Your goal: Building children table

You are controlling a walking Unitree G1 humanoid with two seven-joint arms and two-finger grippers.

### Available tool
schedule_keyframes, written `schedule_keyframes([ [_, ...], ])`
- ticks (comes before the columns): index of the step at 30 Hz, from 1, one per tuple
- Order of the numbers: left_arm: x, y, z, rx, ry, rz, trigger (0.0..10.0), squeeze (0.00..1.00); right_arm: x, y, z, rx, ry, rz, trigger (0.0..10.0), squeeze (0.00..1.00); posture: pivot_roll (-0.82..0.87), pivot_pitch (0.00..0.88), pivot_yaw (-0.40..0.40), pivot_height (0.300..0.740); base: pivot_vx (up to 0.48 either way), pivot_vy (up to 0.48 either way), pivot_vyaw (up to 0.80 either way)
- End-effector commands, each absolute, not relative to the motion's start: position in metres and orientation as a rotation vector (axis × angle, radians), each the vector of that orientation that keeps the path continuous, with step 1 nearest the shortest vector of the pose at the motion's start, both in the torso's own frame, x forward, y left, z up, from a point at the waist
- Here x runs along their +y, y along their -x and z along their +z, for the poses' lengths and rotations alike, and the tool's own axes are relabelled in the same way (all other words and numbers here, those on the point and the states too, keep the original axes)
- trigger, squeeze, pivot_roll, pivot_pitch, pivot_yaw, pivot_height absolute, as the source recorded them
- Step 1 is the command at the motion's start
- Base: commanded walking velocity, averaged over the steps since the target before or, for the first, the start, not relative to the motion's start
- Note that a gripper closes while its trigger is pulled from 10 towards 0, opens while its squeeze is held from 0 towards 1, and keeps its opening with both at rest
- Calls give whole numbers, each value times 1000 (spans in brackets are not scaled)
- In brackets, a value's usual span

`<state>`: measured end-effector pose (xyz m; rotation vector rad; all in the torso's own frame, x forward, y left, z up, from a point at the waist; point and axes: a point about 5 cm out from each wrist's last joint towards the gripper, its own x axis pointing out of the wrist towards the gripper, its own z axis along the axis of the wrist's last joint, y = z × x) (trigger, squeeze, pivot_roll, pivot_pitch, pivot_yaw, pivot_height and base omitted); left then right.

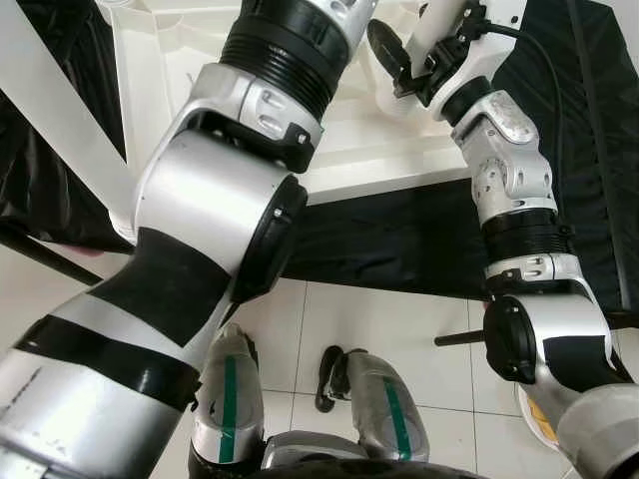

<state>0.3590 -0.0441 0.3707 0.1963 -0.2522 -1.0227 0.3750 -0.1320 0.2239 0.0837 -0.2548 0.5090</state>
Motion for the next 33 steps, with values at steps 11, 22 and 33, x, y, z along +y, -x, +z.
schedule_keyframes([
  [11,-49,-355,384,-297,-213,-958,10000,0,-139,-377,223,-258,-118,485,0,0,93,36,-89,740,0,0,0],
  [22,-52,-351,380,-283,-167,-1026,10000,1000,-151,-383,230,-277,-145,388,10000,0,94,37,-88,740,0,0,0],
  [33,-35,-360,384,-225,-26,-993,10000,584,-174,-387,234,-301,-159,226,10000,0,97,30,-89,740,0,0,0],
])
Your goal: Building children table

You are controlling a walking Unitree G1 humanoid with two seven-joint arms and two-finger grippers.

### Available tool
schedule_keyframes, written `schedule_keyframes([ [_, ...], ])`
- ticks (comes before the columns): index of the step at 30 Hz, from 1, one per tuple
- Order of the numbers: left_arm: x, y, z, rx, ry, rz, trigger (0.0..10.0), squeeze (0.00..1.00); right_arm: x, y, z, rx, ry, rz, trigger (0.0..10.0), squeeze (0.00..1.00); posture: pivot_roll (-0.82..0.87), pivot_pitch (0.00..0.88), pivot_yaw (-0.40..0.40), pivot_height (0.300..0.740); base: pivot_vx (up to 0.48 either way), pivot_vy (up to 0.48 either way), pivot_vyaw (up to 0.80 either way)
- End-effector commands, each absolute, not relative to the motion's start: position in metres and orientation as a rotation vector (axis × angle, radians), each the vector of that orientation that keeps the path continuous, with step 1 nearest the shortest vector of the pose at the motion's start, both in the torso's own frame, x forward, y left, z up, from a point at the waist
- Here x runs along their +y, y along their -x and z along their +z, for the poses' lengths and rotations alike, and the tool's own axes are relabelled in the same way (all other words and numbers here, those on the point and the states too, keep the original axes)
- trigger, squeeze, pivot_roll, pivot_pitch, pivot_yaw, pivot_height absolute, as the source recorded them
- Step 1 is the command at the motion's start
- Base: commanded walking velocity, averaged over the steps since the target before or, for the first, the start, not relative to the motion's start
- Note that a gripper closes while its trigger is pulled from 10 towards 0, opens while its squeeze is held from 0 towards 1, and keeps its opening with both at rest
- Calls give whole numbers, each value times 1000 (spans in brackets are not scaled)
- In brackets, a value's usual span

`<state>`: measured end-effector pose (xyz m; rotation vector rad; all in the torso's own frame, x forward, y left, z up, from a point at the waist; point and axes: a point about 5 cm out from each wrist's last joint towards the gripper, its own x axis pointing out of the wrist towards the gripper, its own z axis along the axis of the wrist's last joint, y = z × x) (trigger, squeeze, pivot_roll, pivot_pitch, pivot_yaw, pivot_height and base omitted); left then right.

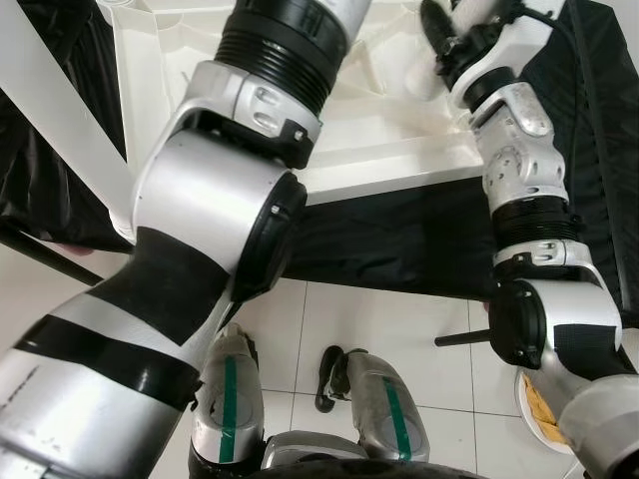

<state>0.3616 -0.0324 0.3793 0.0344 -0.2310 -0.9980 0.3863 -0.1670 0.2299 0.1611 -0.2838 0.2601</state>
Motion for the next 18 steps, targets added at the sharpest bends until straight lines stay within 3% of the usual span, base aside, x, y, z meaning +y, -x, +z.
schedule_keyframes([
  [1,-35,-360,384,-225,-26,-993,10000,584,-174,-387,234,-301,-159,226,10000,0,97,30,-89,740,0,0,0],
  [3,-35,-360,384,-225,-26,-993,10000,584,-174,-387,234,-301,-159,226,10000,0,97,30,-89,740,0,0,0],
  [4,-35,-360,384,-223,-22,-991,10000,0,-174,-388,234,-302,-160,221,10000,0,97,30,-89,740,0,0,0],
  [8,-9,-375,358,-185,-38,-879,10000,0,-195,-382,233,-314,-131,93,10000,0,87,21,-84,740,0,0,0],
  [18,5,-380,294,-44,-66,-824,10000,0,-221,-370,237,-397,-129,-94,10000,0,76,23,-74,740,0,0,0],
])
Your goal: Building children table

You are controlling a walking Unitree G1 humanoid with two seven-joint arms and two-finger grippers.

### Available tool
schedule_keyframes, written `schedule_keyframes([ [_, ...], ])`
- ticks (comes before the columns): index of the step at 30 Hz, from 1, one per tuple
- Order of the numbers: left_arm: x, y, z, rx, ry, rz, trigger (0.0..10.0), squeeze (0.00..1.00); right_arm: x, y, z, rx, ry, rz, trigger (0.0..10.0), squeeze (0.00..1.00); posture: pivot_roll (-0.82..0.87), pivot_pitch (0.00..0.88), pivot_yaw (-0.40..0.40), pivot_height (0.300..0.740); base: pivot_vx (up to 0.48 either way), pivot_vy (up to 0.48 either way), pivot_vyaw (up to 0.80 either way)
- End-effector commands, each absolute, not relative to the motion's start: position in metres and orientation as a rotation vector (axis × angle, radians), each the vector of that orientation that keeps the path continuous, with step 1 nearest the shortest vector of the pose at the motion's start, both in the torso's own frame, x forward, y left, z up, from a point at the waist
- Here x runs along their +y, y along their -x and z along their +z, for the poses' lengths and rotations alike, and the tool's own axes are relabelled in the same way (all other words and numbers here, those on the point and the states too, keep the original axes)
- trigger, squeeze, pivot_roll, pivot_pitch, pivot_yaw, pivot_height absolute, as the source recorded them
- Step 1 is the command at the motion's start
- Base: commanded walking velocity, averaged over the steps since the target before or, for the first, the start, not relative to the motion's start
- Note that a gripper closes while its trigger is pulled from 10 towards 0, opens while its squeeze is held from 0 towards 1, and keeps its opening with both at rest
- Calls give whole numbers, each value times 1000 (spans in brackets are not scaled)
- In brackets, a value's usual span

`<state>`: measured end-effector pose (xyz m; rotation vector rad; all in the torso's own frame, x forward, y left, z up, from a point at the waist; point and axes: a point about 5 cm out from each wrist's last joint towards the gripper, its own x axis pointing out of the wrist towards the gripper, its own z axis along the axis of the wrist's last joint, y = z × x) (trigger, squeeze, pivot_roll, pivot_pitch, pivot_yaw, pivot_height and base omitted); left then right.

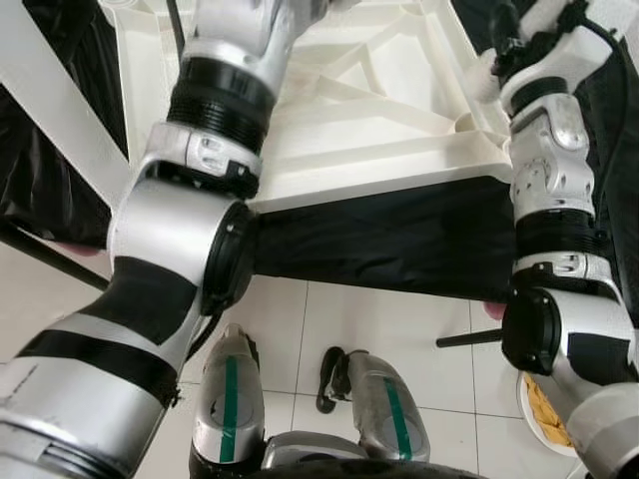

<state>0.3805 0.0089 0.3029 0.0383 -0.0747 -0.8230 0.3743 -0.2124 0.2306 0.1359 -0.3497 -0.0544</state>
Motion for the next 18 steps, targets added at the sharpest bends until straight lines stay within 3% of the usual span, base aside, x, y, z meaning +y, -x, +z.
schedule_keyframes([
  [1,5,-380,294,-44,-66,-824,10000,0,-221,-370,237,-397,-129,-94,10000,0,76,23,-74,740,0,0,0],
  [9,-6,-372,241,69,-138,-844,10000,0,-225,-370,239,-404,-133,-143,10000,0,83,36,-74,740,0,0,0],
  [10,-16,-364,220,119,-180,-887,10000,0,-225,-370,239,-401,-134,-146,10000,0,85,40,-73,740,0,0,0],
  [18,-38,-346,187,206,-228,-985,10000,0,-224,-371,243,-406,-136,-142,10000,0,82,55,-69,740,0,0,0],
])
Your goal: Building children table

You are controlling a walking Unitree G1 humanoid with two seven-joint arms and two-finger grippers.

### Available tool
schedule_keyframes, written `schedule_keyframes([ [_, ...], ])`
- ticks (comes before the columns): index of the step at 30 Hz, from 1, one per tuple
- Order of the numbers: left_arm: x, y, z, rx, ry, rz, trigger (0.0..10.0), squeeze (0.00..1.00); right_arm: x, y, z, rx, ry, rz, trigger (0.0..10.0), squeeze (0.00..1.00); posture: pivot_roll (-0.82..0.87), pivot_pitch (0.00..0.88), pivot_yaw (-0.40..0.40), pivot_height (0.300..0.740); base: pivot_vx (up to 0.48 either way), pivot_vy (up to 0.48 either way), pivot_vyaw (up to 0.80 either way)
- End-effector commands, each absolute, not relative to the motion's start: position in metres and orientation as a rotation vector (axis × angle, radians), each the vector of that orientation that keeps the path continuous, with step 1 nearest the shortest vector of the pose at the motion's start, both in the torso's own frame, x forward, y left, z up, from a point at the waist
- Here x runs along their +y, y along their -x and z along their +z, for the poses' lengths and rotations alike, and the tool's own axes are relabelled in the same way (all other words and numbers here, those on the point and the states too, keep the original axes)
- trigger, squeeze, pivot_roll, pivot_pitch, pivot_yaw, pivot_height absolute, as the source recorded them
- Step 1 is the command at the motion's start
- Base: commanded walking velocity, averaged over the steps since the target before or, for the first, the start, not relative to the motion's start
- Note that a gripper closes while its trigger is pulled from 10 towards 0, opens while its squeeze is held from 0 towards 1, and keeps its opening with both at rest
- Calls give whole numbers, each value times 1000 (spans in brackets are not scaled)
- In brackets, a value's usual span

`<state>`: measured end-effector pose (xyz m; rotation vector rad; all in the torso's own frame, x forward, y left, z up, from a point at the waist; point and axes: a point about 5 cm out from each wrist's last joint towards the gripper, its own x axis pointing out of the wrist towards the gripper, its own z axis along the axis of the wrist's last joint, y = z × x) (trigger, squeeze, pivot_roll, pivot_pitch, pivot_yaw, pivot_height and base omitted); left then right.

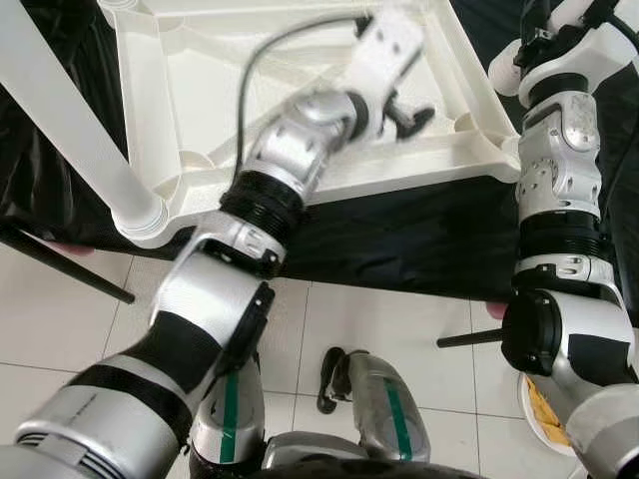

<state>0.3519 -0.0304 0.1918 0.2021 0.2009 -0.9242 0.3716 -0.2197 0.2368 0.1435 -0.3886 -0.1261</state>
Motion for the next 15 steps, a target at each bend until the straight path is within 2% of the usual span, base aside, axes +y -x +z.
schedule_keyframes([
  [1,-38,-346,187,206,-228,-985,10000,0,-224,-371,243,-406,-136,-142,10000,0,82,55,-69,740,0,0,0],
  [7,-61,-325,172,223,-264,-1096,10000,0,-223,-369,243,-409,-135,-147,10000,0,77,60,-63,740,0,0,0],
  [15,-70,-315,164,227,-302,-1148,10000,0,-225,-368,243,-409,-132,-153,10000,0,73,61,-59,740,0,0,0],
])
